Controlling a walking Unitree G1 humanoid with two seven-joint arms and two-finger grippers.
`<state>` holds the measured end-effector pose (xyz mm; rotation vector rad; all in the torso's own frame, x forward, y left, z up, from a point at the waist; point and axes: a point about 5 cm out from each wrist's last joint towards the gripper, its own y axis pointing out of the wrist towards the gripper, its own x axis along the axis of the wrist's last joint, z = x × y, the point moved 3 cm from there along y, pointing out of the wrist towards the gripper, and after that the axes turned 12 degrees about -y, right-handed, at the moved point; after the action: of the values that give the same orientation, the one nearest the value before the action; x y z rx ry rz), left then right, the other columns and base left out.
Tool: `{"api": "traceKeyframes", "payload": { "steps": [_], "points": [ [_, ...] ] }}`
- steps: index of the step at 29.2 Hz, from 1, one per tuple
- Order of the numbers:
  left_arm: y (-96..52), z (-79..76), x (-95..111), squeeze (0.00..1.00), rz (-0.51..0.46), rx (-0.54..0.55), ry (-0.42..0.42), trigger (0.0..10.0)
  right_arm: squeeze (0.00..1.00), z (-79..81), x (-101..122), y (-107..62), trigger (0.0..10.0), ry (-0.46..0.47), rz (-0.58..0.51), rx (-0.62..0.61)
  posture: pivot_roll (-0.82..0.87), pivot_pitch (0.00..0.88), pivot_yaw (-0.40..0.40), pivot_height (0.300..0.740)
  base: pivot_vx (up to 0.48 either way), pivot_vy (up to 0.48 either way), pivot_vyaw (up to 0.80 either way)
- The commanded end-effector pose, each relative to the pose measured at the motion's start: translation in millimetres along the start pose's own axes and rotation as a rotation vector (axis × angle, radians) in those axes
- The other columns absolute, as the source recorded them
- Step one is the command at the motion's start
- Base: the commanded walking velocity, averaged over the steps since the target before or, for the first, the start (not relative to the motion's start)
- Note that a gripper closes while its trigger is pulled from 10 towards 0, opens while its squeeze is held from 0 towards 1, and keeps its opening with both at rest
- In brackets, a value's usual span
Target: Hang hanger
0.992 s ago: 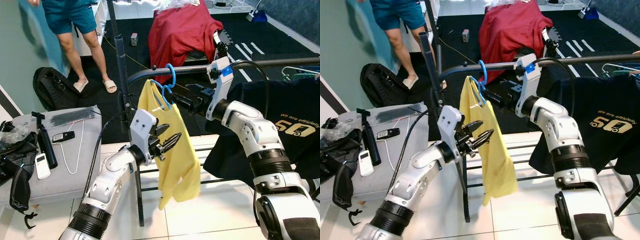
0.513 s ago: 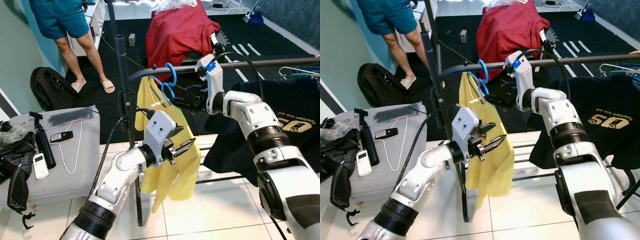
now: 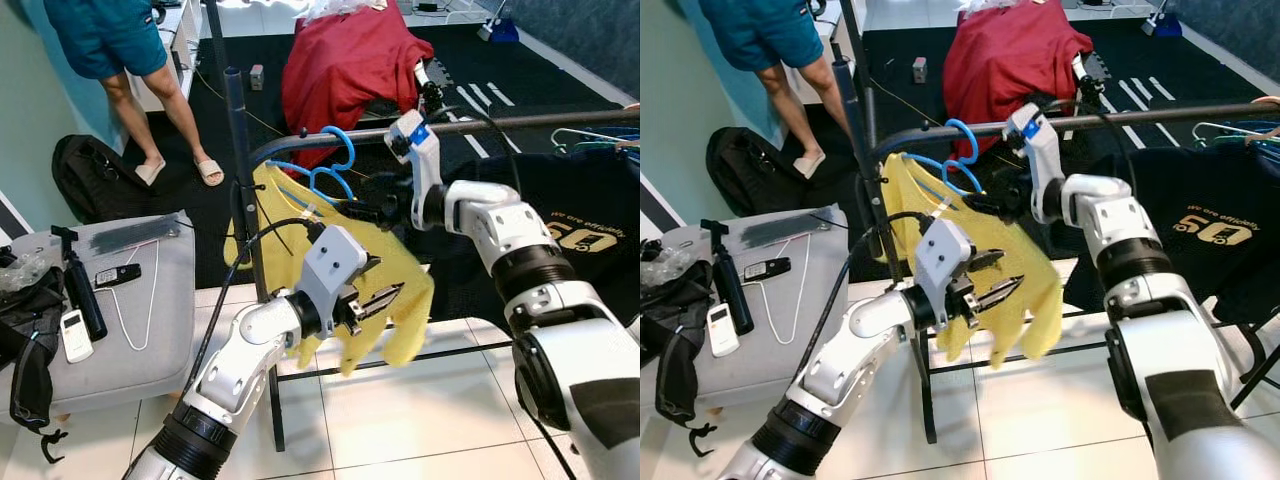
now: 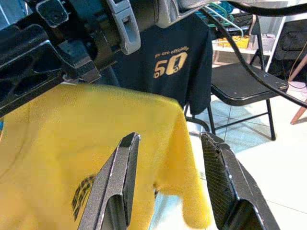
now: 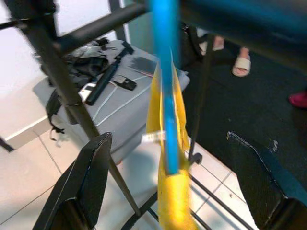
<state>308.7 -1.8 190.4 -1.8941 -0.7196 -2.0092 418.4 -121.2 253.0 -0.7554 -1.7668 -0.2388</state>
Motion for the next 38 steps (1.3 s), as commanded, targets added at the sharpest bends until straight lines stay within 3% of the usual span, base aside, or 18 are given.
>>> {"api": "traceKeyframes", "payload": {
  "steps": [1,6,7,9,10,11,20,32,38],
  "points": [
    [1.2,-4.2,-1,0.0,0.007,-0.013,0.002,10.0,0.0,1.9,5,2.9,10.0,-0.045,-0.002,0.029,-0.1,0.113,-0.012,0.74,0.0,0.0,0.0],
    [-0.2,-2.0,-1,0.0,0.014,-0.007,0.006,10.0,0.0,4.2,9,3.6,10.0,-0.052,-0.008,0.074,-0.1,0.118,-0.016,0.74,0.0,0.0,0.0],
    [-1.4,-0.2,-2,0.0,0.019,0.001,0.009,10.0,0.0,5.0,9,3.8,8.2,-0.039,-0.004,0.089,-0.1,0.119,-0.017,0.74,0.0,0.0,0.0],
    [-1.4,-0.2,-2,0.0,0.019,0.001,0.009,10.0,0.0,5.0,9,3.8,8.2,-0.039,-0.004,0.089,-0.1,0.119,-0.017,0.74,0.0,0.0,0.0],
    [-4.7,3.6,-3,0.0,0.026,0.015,0.015,10.0,0.0,4.5,8,3.3,2.8,-0.024,-0.005,0.095,-0.1,0.122,-0.021,0.74,0.0,0.0,0.0],
    [-7.7,6.5,-4,0.0,0.031,0.026,0.018,10.0,0.0,3.9,7,2.8,0.4,-0.011,-0.01,0.095,-0.1,0.123,-0.025,0.74,0.0,0.0,0.0],
    [-17.2,17.6,-6,0.0,0.05,0.069,0.029,10.0,0.0,1.6,1,-2.5,0.0,0.034,0.0,0.109,-0.09,0.135,-0.034,0.74,0.0,0.0,0.0],
    [-18.3,22.0,-5,0.0,0.049,0.09,0.035,10.0,0.0,-5.0,2,-6.8,0.0,0.048,-0.011,0.073,-0.1,0.137,-0.037,0.74,0.0,0.0,0.0],
    [-21.9,26.3,-3,0.0,0.05,0.109,0.049,10.0,0.0,-12.2,21,-9.8,0.0,0.006,-0.1,0.048,-0.09,0.135,-0.045,0.74,0.0,0.0,0.0]
  ]
}}
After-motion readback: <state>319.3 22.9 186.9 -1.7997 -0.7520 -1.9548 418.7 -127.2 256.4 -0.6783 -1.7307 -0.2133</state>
